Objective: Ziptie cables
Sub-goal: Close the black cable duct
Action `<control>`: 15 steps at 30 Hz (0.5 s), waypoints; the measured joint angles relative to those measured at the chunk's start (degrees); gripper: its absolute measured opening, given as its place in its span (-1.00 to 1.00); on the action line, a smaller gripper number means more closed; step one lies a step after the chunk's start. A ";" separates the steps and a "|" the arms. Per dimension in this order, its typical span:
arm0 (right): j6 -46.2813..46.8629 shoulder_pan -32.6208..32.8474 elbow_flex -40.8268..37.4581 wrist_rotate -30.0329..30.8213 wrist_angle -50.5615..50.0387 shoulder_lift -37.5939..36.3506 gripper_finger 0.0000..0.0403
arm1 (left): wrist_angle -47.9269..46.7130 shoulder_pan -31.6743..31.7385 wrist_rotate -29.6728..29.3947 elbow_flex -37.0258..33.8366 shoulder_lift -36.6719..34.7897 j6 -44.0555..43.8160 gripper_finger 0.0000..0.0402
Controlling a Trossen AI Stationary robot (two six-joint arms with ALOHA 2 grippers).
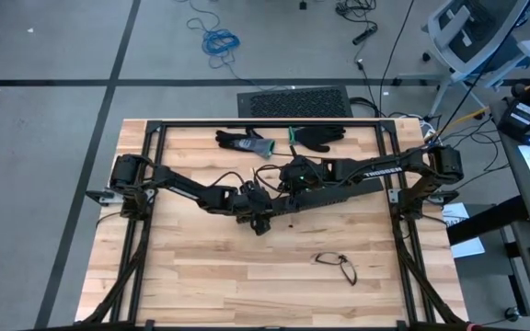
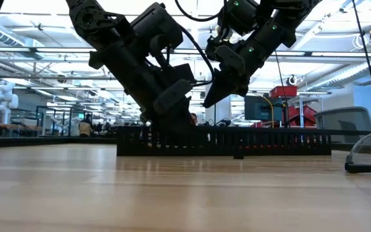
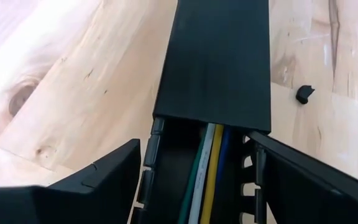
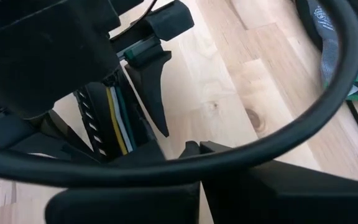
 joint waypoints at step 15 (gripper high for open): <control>0.04 0.00 0.00 0.02 0.04 0.00 -1.00 | -0.05 0.00 -1.87 0.00 0.00 4.48 0.46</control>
